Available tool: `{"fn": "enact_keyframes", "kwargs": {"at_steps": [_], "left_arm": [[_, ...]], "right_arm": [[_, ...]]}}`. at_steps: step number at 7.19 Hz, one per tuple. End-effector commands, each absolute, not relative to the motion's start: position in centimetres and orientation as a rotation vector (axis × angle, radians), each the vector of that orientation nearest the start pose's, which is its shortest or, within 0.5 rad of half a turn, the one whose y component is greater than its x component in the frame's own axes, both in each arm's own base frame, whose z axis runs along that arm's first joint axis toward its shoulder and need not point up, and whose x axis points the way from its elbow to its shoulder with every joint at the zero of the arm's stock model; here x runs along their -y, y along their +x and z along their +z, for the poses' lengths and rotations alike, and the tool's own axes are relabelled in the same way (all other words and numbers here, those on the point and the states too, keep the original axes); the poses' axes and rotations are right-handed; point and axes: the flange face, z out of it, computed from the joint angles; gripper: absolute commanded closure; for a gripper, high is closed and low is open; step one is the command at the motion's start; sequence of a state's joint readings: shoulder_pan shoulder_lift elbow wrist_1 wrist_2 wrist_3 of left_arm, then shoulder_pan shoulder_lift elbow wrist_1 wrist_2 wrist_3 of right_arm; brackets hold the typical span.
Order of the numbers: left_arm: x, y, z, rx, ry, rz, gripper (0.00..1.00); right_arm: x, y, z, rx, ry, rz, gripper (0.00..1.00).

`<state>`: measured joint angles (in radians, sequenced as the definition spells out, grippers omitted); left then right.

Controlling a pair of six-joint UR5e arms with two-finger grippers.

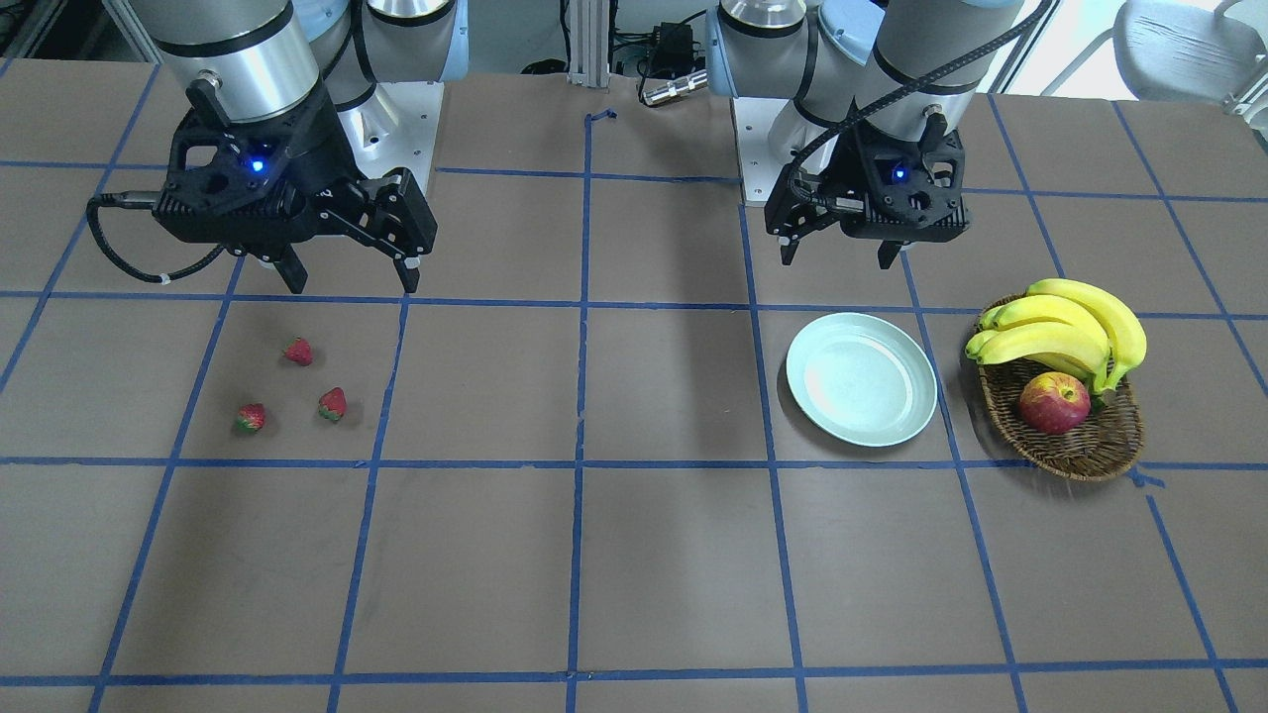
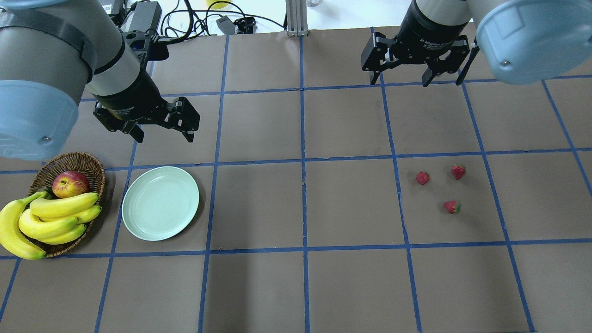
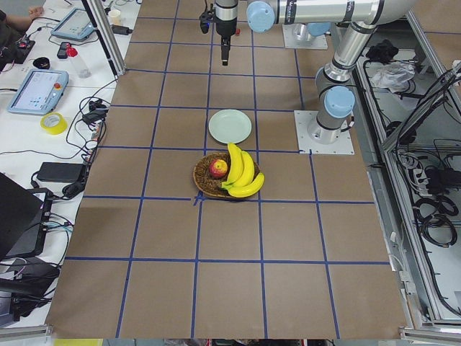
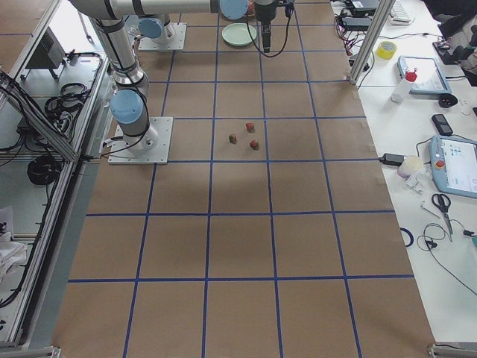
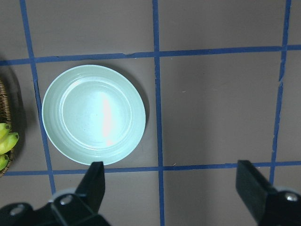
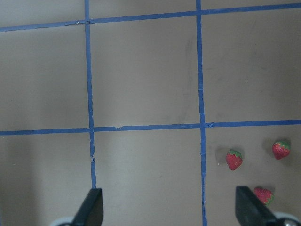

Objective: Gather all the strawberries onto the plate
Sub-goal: 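Move the right gripper over the three red strawberries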

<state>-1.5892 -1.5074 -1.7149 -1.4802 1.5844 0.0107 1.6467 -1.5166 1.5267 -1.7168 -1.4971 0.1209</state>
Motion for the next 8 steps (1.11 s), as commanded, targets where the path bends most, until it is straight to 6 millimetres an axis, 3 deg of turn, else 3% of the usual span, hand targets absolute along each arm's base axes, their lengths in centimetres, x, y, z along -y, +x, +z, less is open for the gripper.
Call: {"fn": "enact_keyframes", "kwargs": {"at_steps": [1,2,4,5,6,8], "left_arm": [[46.3,-14.0,45.6,-3.126,0.050,-0.017,0.00],[46.3,-14.0,45.5,-3.126,0.053,-0.012,0.00],[46.3,-14.0,45.5,-3.127,0.053,-0.012,0.00],[46.3,-14.0,45.5,-3.126,0.053,-0.012,0.00],[46.3,-14.0,45.5,-3.126,0.053,-0.012,0.00],[46.3,-14.1,45.5,-3.129,0.053,-0.010,0.00]], "right_arm": [[52.4,17.0,48.9,-3.060,0.089,-0.141,0.00],[52.0,16.7,47.0,-3.084,0.099,-0.001,0.00],[53.3,15.1,41.7,-3.145,0.137,0.177,0.00],[54.4,12.7,38.7,-3.133,0.204,0.190,0.00],[53.7,10.4,34.6,-3.123,0.269,0.224,0.00],[51.8,9.1,28.5,-3.119,0.283,0.219,0.00]]}}
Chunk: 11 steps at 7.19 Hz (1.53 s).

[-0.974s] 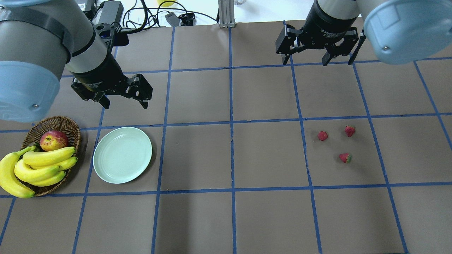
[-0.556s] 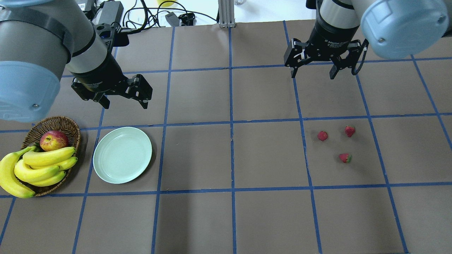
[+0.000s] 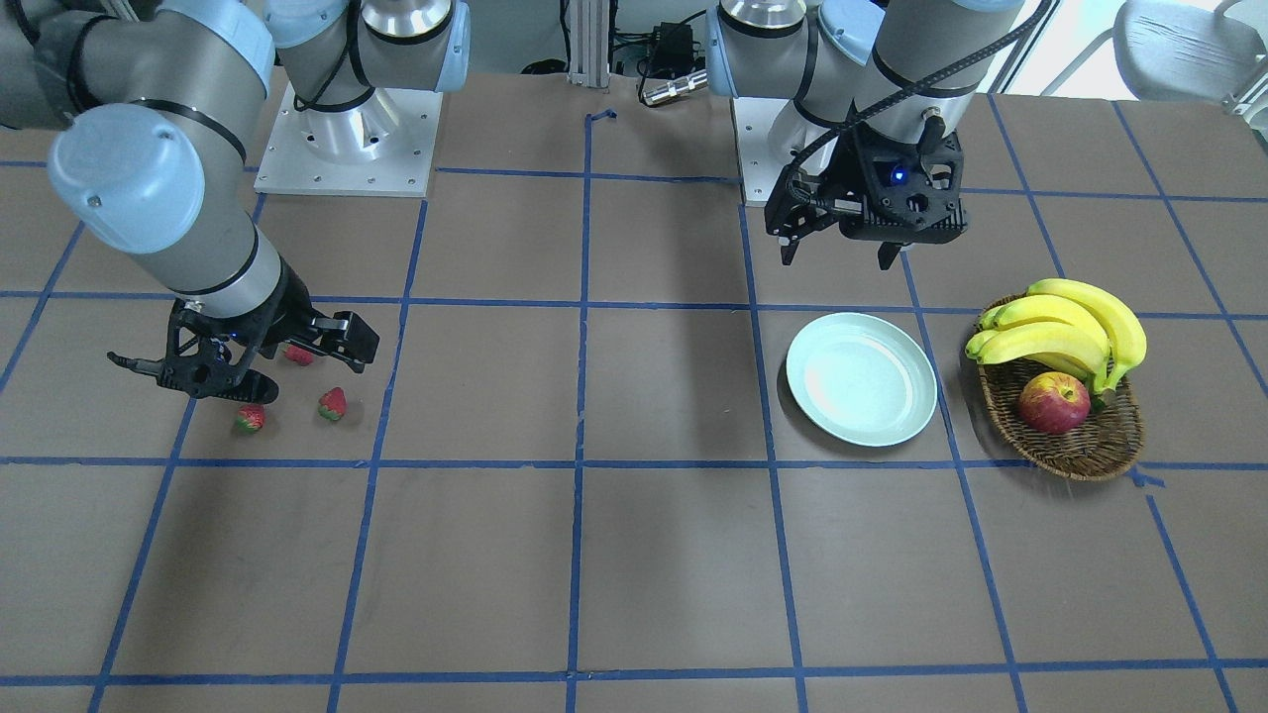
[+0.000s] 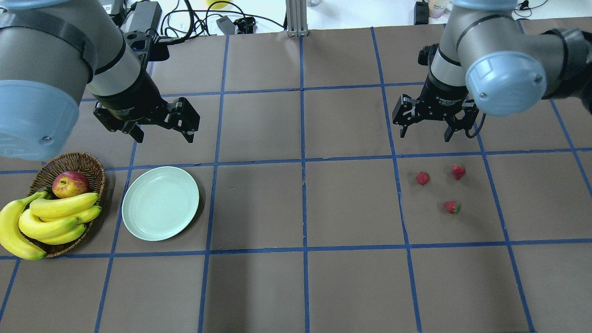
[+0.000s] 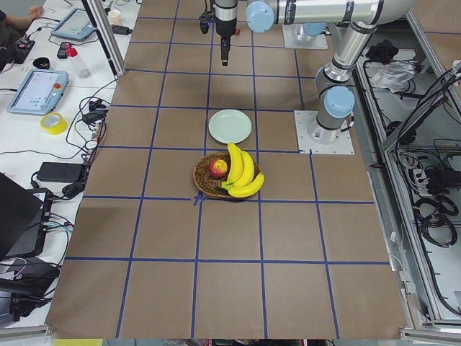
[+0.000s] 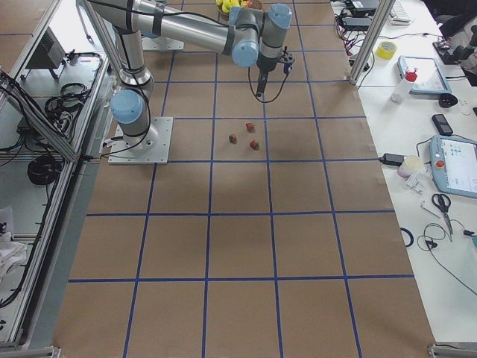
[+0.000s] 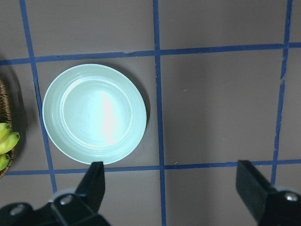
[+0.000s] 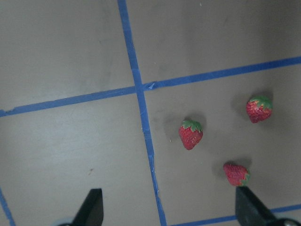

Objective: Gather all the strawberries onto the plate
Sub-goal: 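Lower the right gripper and grasp one strawberry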

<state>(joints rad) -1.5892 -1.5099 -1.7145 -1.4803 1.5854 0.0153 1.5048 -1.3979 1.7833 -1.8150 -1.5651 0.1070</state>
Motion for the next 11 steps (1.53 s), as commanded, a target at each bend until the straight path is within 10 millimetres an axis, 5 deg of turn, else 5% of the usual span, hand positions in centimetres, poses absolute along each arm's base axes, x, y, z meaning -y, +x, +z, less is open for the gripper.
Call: {"fn": "enact_keyframes", "kwargs": {"at_steps": [1,3,5,7,9,11], "left_arm": [[46.3,-14.0,45.4,-3.126,0.053,-0.003,0.00],[46.2,-13.9,45.6,-3.121,0.050,0.000,0.00],[46.4,-13.8,44.7,-3.123,0.041,0.029,0.00],[47.1,-13.4,46.1,-3.077,0.095,-0.031,0.00],[47.6,-13.9,45.4,-3.082,0.127,-0.013,0.00],[47.3,-14.7,46.0,-3.110,0.145,-0.035,0.00]], "right_arm": [[51.4,9.2,26.2,-3.123,0.264,0.202,0.00],[48.9,8.6,20.6,-3.204,0.114,0.138,0.00],[48.1,8.7,17.6,-3.199,-0.013,0.186,0.06],[48.5,8.6,17.6,-3.200,-0.013,0.159,0.27],[49.0,6.1,17.5,-3.188,0.081,0.135,0.26],[49.2,5.8,17.5,-3.186,0.107,0.127,0.27]]}}
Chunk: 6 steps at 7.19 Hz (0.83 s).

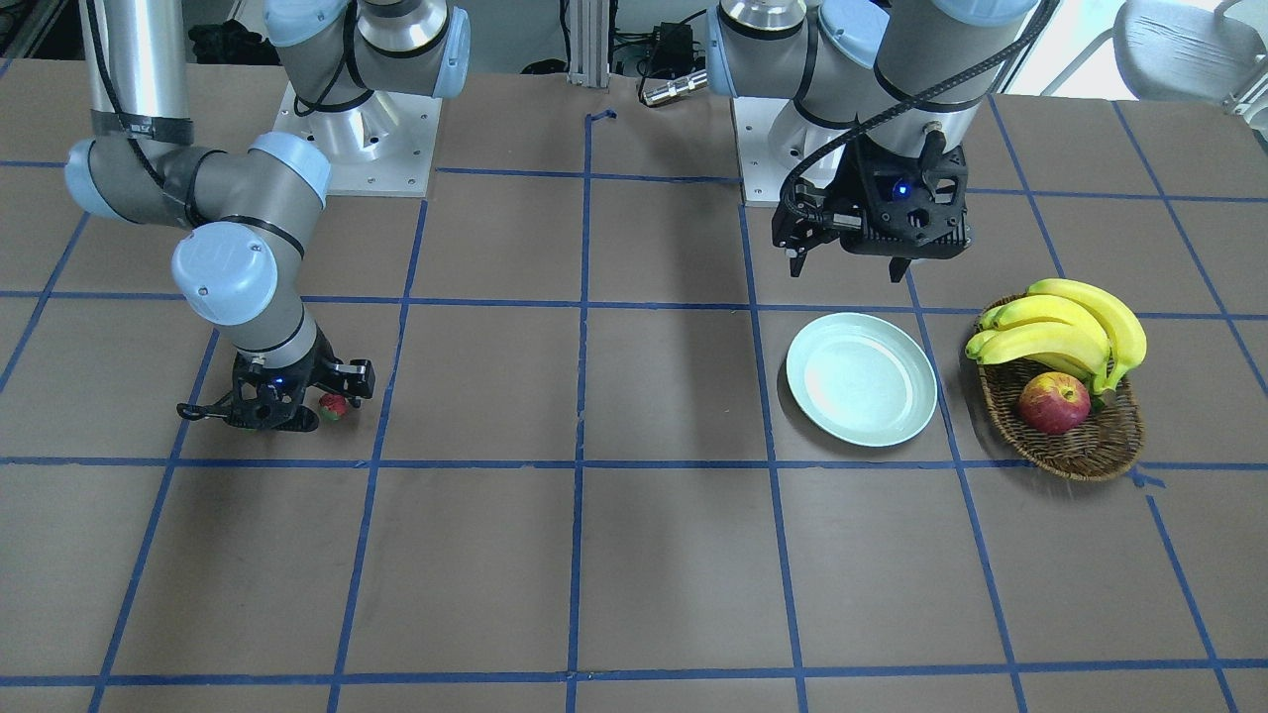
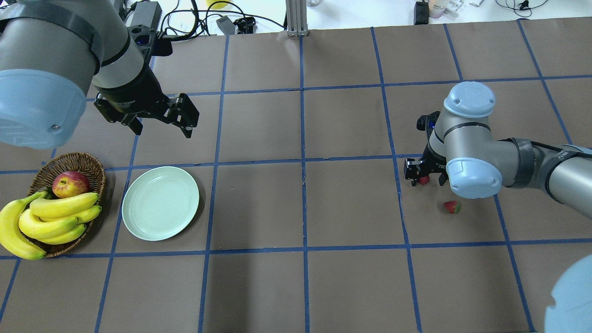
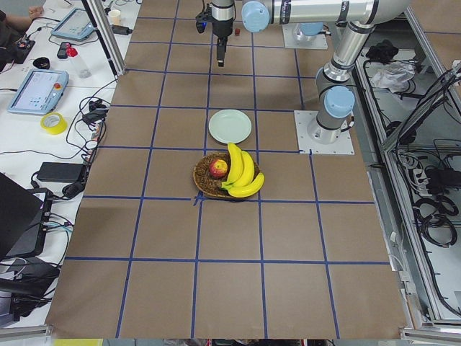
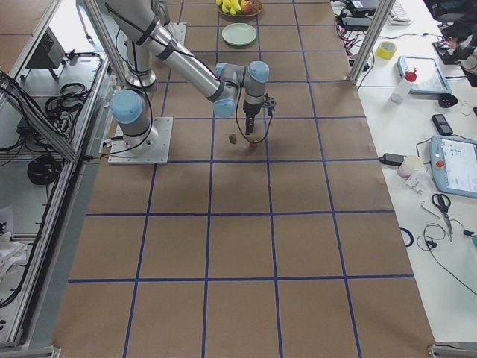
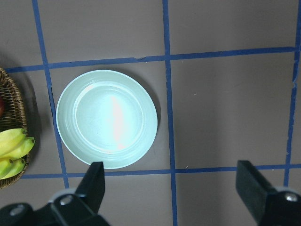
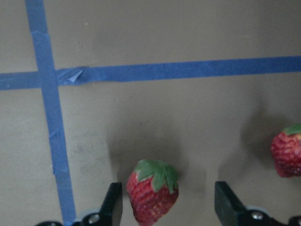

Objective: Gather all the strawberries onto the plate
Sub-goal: 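Lower the right gripper and grasp one strawberry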

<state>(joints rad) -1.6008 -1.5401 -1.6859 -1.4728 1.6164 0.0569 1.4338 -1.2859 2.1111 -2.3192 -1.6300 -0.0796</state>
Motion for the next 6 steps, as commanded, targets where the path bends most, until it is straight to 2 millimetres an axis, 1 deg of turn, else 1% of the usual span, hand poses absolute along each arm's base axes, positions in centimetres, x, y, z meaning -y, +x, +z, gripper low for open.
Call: {"fn": "enact_keyframes", "kwargs": {"at_steps": [1,2,4,5,6], "left_arm": [[47.46,-14.64,46.62,-3.130,0.137,-0.041,0.00],[47.69,-14.55,47.28,-3.142,0.133,-0.051,0.00],[47.57,-14.46,47.46,-3.133,0.132,-0.050,0.00],[47.44,-14.42,47.52,-3.130,0.132,-0.050,0.00],[47.44,-14.44,47.52,-3.132,0.132,-0.050,0.00]], "right_arm": [[49.29,5.85,17.65,-3.183,0.109,0.121,0.29],[49.42,6.22,17.71,-3.145,0.110,0.108,0.36],[49.48,6.25,17.75,-3.142,0.110,0.100,0.59],[49.43,6.26,17.71,-3.142,0.110,0.100,0.66],[49.54,6.29,17.81,-3.138,0.106,0.097,0.68]]}}
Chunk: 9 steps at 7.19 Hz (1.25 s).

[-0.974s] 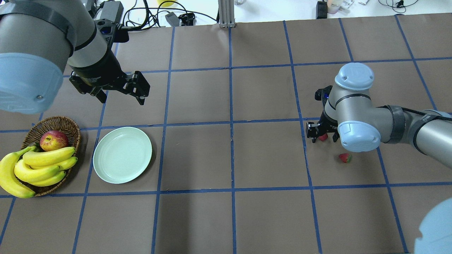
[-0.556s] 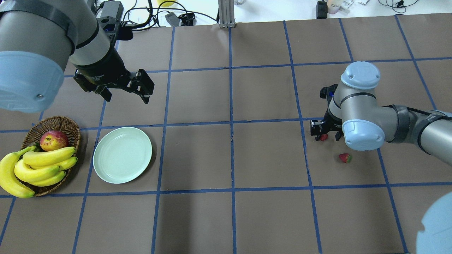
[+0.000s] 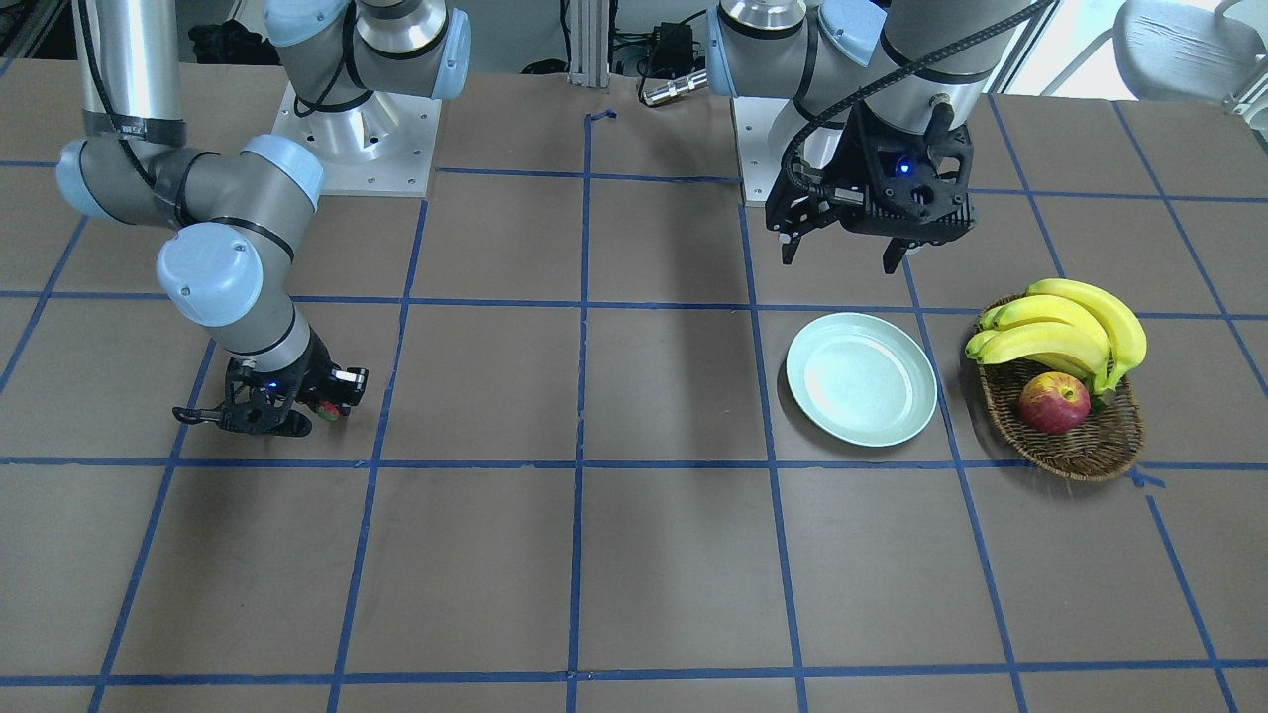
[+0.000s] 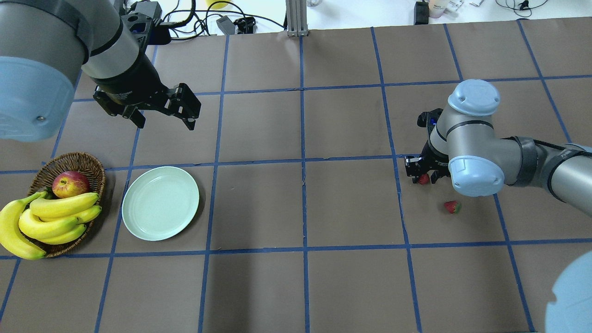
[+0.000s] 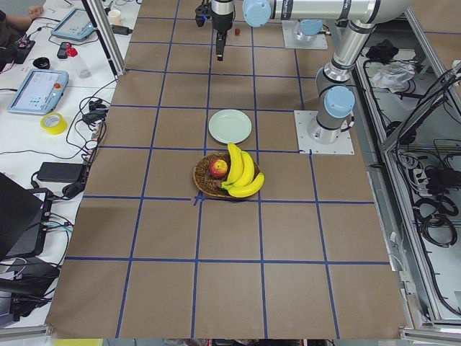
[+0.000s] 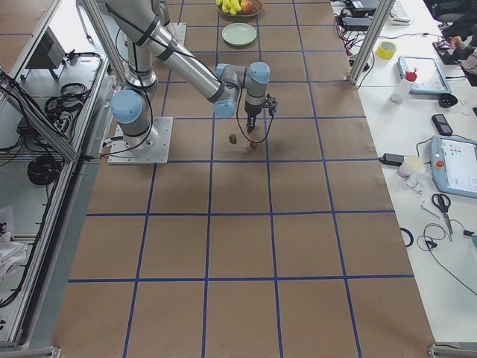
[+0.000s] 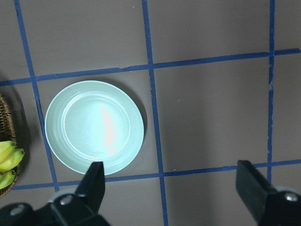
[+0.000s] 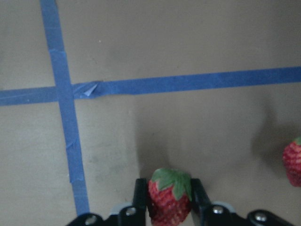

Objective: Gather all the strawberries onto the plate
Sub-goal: 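Carry the strawberry toward the table middle and release it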

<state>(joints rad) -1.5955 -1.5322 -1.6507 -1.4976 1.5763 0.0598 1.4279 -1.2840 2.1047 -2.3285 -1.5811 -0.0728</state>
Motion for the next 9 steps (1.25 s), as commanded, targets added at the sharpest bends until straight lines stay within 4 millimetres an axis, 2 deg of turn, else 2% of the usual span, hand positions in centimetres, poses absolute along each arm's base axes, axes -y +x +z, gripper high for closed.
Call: {"fn": "enact_keyframes", "kwargs": {"at_steps": [1,2,3,5,6,7,9], "left_arm": [[47.3,-14.4,47.6,-3.129,0.132,-0.053,0.00],[47.3,-14.1,47.7,-3.097,0.130,-0.054,0.00],[47.2,-14.2,47.4,-3.098,0.132,-0.047,0.00],[47.2,-14.1,47.5,-3.095,0.134,-0.049,0.00],[47.1,-14.0,47.6,-3.078,0.133,-0.050,0.00],[47.1,-13.9,47.4,-3.074,0.133,-0.043,0.00],[47.1,-13.9,47.4,-3.074,0.133,-0.043,0.00]], "right_arm": [[49.7,6.3,18.0,-3.138,0.108,0.090,0.70],[50.3,6.5,19.0,-3.132,0.118,0.055,0.70],[50.6,8.5,19.8,-3.080,0.185,0.039,0.70],[49.5,16.2,20.0,-3.053,0.279,0.023,0.70],[49.4,20.3,21.2,-3.010,0.347,0.000,0.69],[49.5,23.7,21.5,-2.972,0.461,0.004,0.69],[51.0,31.1,21.6,-2.923,0.525,-0.051,0.68]]}}
